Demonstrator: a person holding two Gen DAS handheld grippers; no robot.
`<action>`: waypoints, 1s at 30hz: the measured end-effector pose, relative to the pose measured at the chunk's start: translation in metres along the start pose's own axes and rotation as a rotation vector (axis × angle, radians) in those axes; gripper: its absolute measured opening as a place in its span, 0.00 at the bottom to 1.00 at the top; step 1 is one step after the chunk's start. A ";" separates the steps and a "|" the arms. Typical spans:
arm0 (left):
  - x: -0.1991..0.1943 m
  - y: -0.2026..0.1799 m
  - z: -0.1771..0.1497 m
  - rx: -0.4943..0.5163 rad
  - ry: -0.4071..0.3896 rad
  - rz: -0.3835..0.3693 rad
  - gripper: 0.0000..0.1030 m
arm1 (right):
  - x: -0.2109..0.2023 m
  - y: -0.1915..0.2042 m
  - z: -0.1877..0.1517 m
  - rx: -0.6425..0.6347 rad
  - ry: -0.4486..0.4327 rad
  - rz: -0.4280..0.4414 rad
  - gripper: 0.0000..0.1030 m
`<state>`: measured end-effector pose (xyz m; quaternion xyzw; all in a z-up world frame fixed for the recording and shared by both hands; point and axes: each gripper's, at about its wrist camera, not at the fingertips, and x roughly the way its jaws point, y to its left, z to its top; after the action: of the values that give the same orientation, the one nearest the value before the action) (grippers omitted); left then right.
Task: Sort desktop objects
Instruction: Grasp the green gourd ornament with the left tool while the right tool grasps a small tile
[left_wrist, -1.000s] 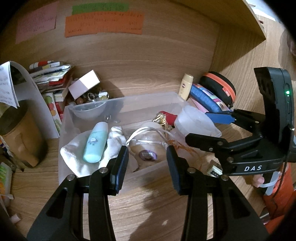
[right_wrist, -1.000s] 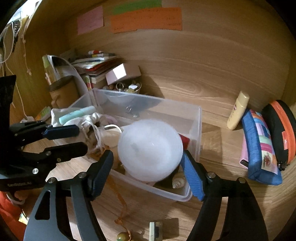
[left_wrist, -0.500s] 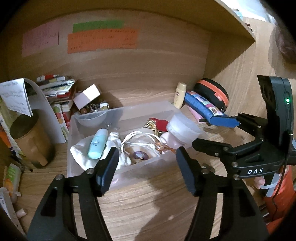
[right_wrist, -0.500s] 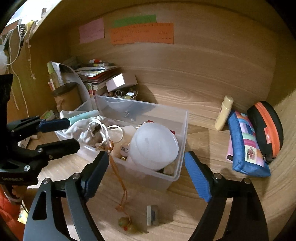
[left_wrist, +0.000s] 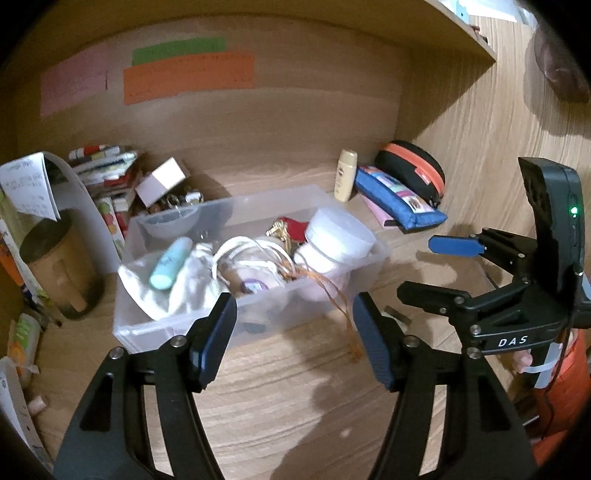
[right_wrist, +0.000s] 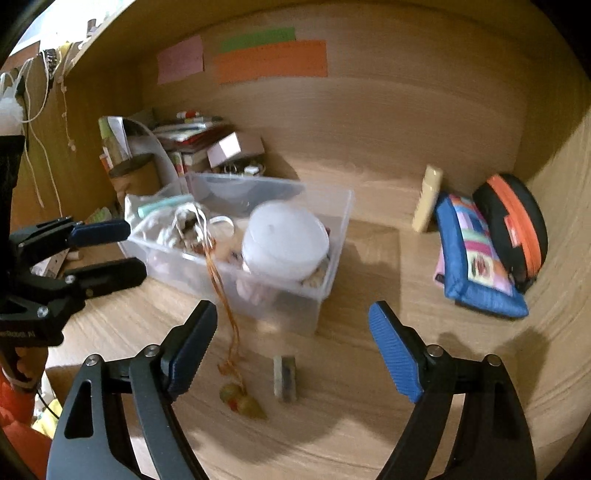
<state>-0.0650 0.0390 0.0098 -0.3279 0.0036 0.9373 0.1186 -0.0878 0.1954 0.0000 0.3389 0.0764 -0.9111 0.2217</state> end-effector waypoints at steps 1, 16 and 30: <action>0.002 -0.002 -0.002 -0.001 0.009 -0.001 0.63 | 0.001 -0.001 -0.003 -0.002 0.006 -0.002 0.80; 0.034 -0.018 -0.034 -0.027 0.160 -0.047 0.63 | 0.046 -0.009 -0.032 0.010 0.169 0.074 0.44; 0.065 -0.060 -0.038 0.065 0.264 -0.144 0.63 | 0.036 -0.029 -0.036 0.112 0.154 0.091 0.14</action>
<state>-0.0770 0.1088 -0.0557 -0.4438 0.0259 0.8744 0.1945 -0.1042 0.2189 -0.0507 0.4231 0.0267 -0.8741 0.2372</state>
